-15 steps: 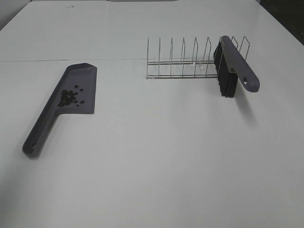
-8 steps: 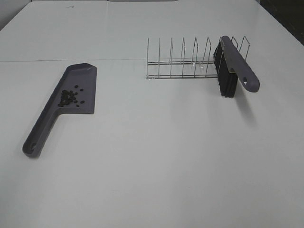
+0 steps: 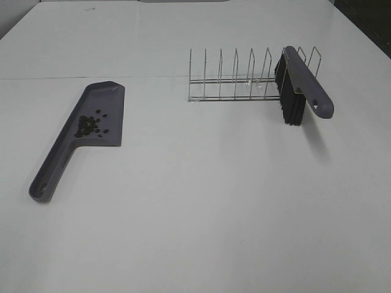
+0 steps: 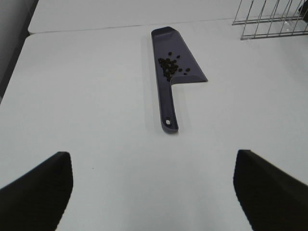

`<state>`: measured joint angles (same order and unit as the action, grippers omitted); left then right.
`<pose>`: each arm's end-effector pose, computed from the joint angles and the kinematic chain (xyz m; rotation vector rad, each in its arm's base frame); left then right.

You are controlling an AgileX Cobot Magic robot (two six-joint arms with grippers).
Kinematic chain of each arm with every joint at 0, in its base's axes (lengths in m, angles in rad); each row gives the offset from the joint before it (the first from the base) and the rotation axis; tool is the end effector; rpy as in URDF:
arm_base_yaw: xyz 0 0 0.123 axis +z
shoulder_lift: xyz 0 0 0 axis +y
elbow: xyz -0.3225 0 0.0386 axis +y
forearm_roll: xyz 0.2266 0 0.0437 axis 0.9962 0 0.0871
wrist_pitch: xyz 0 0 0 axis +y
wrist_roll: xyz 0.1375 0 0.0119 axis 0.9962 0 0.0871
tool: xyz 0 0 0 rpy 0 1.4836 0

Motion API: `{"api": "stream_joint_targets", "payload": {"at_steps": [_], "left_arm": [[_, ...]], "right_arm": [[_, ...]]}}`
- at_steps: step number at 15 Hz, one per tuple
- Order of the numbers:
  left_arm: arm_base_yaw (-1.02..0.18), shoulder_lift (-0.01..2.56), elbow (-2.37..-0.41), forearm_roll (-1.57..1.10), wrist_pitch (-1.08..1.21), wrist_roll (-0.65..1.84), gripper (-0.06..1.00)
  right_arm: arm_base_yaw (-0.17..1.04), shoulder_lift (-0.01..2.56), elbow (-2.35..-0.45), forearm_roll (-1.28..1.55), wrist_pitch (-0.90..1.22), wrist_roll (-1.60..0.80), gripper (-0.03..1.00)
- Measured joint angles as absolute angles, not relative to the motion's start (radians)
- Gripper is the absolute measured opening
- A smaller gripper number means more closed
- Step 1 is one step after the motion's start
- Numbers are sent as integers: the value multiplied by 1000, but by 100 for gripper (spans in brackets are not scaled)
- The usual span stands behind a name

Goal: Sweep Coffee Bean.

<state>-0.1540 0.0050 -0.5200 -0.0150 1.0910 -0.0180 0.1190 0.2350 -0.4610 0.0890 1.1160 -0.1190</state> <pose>-0.0248 0.0020 0.2480 0.1412 2.0570 -0.1243 0.0007 0.0112 0.2301 -0.2736 2.3559 0.1136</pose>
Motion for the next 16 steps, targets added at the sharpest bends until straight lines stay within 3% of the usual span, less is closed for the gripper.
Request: {"api": "stream_joint_targets", "payload": {"at_steps": [9, 16], "left_arm": [[-154, -5, -519, -13, 1086, -22, 77], [-154, -5, -519, -13, 1086, -22, 77]], "right_arm": [[119, 0, -461, 90, 1113, -119, 74], [119, -4, -461, 93, 1113, -119, 74]]}}
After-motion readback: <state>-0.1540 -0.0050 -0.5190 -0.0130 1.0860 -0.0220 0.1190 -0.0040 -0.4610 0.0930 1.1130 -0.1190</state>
